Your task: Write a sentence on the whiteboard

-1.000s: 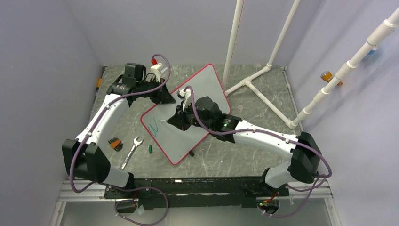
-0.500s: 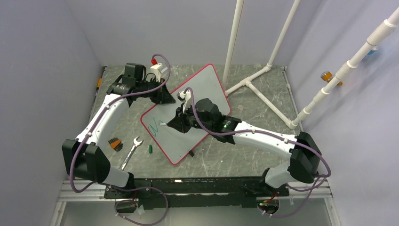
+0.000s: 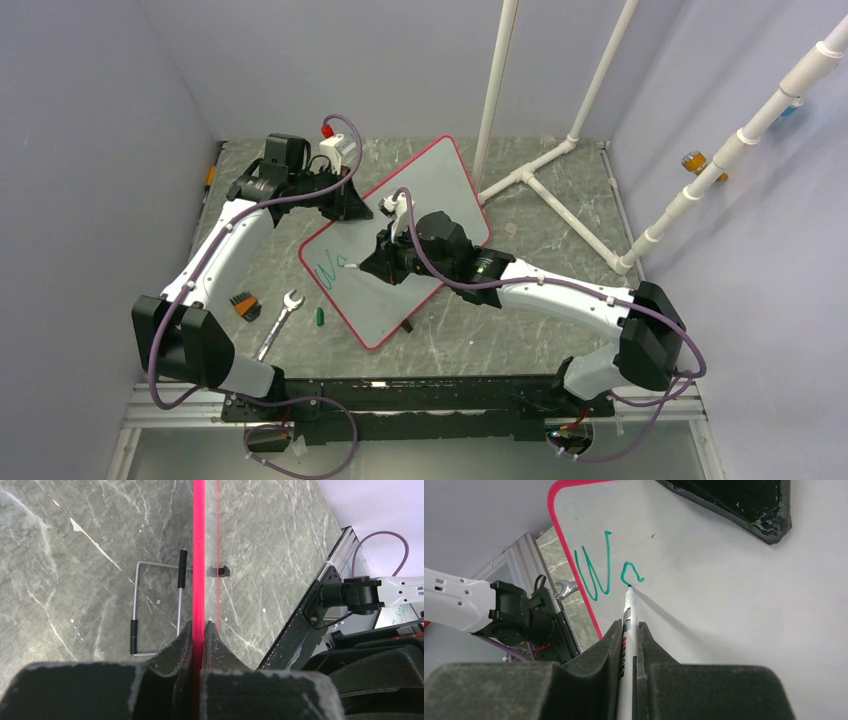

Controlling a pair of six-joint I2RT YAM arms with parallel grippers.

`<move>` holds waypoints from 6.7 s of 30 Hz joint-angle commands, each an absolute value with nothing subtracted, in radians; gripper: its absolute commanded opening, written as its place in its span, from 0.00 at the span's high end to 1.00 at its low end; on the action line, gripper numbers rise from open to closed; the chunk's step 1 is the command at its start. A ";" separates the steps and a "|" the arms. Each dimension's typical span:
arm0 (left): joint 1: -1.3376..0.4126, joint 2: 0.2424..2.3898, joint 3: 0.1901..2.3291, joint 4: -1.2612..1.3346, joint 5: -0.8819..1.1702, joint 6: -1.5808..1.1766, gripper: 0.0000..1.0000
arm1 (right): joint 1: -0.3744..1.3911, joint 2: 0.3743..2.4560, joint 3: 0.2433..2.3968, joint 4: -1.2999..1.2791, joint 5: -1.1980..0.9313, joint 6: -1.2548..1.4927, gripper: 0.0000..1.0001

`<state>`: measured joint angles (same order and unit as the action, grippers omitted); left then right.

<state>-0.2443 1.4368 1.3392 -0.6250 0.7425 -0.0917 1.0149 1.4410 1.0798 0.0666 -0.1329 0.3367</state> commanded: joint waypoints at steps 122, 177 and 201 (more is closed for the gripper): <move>-0.265 1.430 1.316 -0.589 0.683 0.008 1.00 | 0.930 1.448 1.163 0.031 -0.172 0.328 1.00; -0.276 1.431 1.314 -0.595 0.669 0.014 1.00 | 0.898 1.414 1.187 0.022 -0.163 0.329 1.00; -0.276 1.434 1.317 -0.595 0.667 0.015 1.00 | 0.897 1.380 1.070 0.028 -0.158 0.357 1.00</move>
<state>-0.2466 1.4349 1.3354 -0.6216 0.7391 -0.0944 0.9028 1.4044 1.0840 0.0013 -0.1703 0.3515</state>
